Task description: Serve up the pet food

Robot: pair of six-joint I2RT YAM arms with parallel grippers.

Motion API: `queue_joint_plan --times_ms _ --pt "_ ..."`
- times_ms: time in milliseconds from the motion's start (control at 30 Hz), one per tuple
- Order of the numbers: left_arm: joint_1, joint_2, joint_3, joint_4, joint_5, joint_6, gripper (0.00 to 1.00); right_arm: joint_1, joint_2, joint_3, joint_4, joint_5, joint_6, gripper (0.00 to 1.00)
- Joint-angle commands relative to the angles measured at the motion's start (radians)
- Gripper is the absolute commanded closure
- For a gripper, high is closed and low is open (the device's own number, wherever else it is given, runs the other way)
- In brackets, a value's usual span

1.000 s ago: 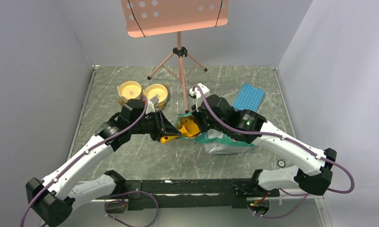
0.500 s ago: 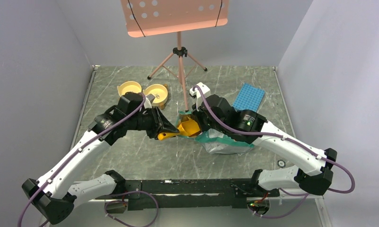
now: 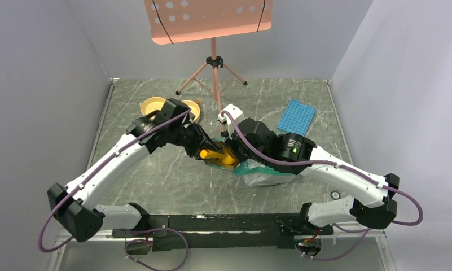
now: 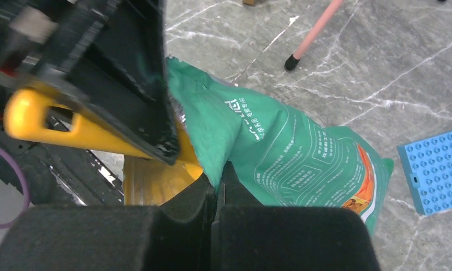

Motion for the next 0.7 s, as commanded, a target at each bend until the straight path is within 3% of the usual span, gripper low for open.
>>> queue_joint_plan --times_ms 0,167,233,433,667 --pt "-0.023 0.055 0.016 -0.038 -0.095 -0.157 1.00 0.032 -0.053 0.118 0.232 -0.058 0.040 1.00" --pt "-0.075 0.153 -0.103 0.258 -0.094 -0.137 1.00 -0.009 -0.100 0.095 0.256 -0.089 0.144 1.00" --pt "-0.097 0.200 -0.115 0.283 -0.119 -0.078 1.00 -0.057 -0.113 0.075 0.246 -0.138 0.186 1.00" --pt "-0.124 0.350 -0.159 0.625 -0.077 0.173 1.00 -0.229 -0.199 -0.011 0.299 -0.329 0.305 1.00" --pt "-0.115 0.415 -0.252 0.860 0.002 0.299 1.00 -0.239 -0.215 -0.012 0.288 -0.360 0.314 1.00"
